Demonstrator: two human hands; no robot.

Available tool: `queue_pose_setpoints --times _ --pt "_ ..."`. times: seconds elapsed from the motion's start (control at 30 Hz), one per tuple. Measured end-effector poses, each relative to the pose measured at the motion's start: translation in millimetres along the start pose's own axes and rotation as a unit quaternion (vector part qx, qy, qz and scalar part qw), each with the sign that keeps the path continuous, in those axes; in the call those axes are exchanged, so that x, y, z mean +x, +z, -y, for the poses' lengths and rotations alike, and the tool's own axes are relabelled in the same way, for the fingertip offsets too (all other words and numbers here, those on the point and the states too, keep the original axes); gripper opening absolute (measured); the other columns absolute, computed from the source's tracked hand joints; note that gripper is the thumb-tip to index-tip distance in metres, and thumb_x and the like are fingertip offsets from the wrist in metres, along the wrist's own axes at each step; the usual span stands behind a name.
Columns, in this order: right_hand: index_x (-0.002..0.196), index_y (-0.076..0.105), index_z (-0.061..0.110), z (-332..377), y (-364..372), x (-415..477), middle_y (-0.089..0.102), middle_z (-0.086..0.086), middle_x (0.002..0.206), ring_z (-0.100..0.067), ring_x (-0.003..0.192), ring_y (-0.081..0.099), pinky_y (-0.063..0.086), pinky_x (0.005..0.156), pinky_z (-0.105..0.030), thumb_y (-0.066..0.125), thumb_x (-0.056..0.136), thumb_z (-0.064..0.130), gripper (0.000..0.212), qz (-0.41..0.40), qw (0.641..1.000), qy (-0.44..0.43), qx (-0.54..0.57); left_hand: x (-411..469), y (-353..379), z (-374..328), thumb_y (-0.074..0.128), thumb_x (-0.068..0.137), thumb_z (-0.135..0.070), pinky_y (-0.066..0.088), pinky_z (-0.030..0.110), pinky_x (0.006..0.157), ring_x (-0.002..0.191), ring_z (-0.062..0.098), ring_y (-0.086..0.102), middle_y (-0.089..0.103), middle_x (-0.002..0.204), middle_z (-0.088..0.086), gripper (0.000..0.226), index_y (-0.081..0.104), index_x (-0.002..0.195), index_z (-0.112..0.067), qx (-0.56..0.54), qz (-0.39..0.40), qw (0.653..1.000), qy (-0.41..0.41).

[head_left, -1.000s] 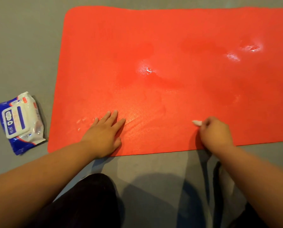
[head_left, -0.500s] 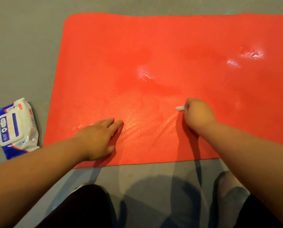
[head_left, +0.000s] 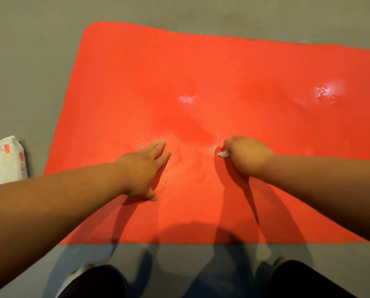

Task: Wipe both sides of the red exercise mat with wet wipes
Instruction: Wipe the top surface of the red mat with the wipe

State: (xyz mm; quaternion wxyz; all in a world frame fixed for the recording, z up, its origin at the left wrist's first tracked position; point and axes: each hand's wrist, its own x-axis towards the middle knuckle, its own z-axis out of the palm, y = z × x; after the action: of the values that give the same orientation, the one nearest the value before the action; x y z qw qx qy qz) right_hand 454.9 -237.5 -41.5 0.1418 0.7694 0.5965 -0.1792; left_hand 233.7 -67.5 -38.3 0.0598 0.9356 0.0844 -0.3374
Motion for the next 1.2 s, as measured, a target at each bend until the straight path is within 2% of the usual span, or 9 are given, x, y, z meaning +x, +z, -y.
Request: queue_pose_setpoints --times 0.1,0.17,0.27,0.33,0.4,0.63,0.83,1.1,1.2 --pt "0.112 0.055 0.020 42 3 -41 0.055 -0.005 0.117 -0.027 0.109 0.055 0.041 0.085 -0.035 0.043 0.098 0.028 0.021 0.110 0.975 -0.181 0.059 -4 -1 -1 0.070 0.072 -0.061 0.009 0.029 0.117 0.147 0.023 -0.012 -0.025 0.156 0.012 0.125 -0.014 0.151 -0.012 -0.023 0.003 1.000 -0.003" --pt "0.111 0.055 0.020 66 15 -70 0.055 -0.003 0.118 -0.026 0.110 0.054 0.039 0.085 -0.034 0.043 0.098 0.027 0.019 0.123 0.961 -0.215 0.119 -4 -4 -4 0.070 0.073 -0.060 0.010 0.028 0.116 0.147 0.022 -0.012 -0.026 0.156 0.011 0.124 -0.014 0.151 -0.012 -0.025 0.010 1.000 0.000" --pt "0.100 0.058 0.015 29 19 -33 0.060 -0.007 0.111 -0.030 0.104 0.057 0.038 0.076 -0.032 0.046 0.094 0.015 0.013 -0.047 0.979 0.002 0.197 0 -8 0 0.071 0.073 -0.058 0.016 0.029 0.116 0.147 0.020 -0.011 -0.025 0.157 0.009 0.123 -0.014 0.151 -0.014 -0.010 0.024 1.000 0.006" --pt "0.094 0.058 0.007 -14 12 3 0.063 -0.017 0.105 -0.035 0.097 0.057 0.037 0.071 -0.034 0.047 0.090 0.007 0.011 -0.113 0.955 0.173 0.214 -1 -11 5 0.072 0.074 -0.054 0.018 0.029 0.115 0.147 0.019 -0.009 -0.026 0.157 0.007 0.122 -0.014 0.151 -0.014 0.005 0.042 0.999 0.013" --pt "0.094 0.058 0.004 -27 5 18 0.062 -0.021 0.104 -0.037 0.095 0.057 0.041 0.074 -0.037 0.048 0.089 0.006 0.011 -0.117 0.953 0.204 0.189 -7 -12 7 0.070 0.076 -0.052 0.013 0.030 0.116 0.148 0.024 -0.008 -0.023 0.157 0.010 0.119 -0.014 0.151 -0.014 0.050 0.060 0.997 0.020" --pt "0.110 0.053 0.014 107 36 -27 0.053 -0.008 0.111 -0.031 0.100 0.058 0.047 0.082 -0.038 0.045 0.091 0.007 0.022 -0.046 0.971 -0.112 0.205 -15 -16 14 0.070 0.075 -0.055 0.026 0.051 0.113 0.145 0.041 0.000 -0.021 0.156 0.019 0.122 -0.018 0.150 -0.019 0.125 0.130 0.983 -0.040" --pt "0.097 0.057 0.015 28 8 16 0.059 -0.005 0.106 -0.027 0.100 0.059 0.036 0.070 -0.028 0.054 0.088 0.009 0.011 -0.092 0.986 0.046 0.128 -19 -5 -5 0.075 0.070 -0.057 0.025 0.046 0.115 0.145 0.042 0.000 -0.021 0.156 0.020 0.129 -0.017 0.150 -0.014 0.043 0.116 0.989 -0.086" --pt "0.112 0.058 0.013 119 19 -38 0.055 -0.009 0.115 -0.029 0.108 0.053 0.041 0.086 -0.037 0.041 0.099 0.023 0.024 0.011 0.957 -0.242 0.161 -19 -2 -12 0.066 0.073 -0.064 0.008 0.041 0.120 0.146 0.030 -0.014 -0.019 0.157 0.016 0.122 -0.010 0.151 -0.009 0.008 0.028 0.999 -0.039" --pt "0.100 0.058 0.016 73 17 -19 0.056 -0.005 0.107 -0.027 0.104 0.054 0.040 0.079 -0.034 0.046 0.096 0.019 0.013 -0.055 0.976 -0.122 0.171 -8 -1 -16 0.065 0.071 -0.068 -0.001 0.039 0.120 0.145 0.028 -0.020 -0.025 0.156 0.015 0.126 -0.011 0.151 -0.010 -0.006 -0.002 0.999 -0.032"
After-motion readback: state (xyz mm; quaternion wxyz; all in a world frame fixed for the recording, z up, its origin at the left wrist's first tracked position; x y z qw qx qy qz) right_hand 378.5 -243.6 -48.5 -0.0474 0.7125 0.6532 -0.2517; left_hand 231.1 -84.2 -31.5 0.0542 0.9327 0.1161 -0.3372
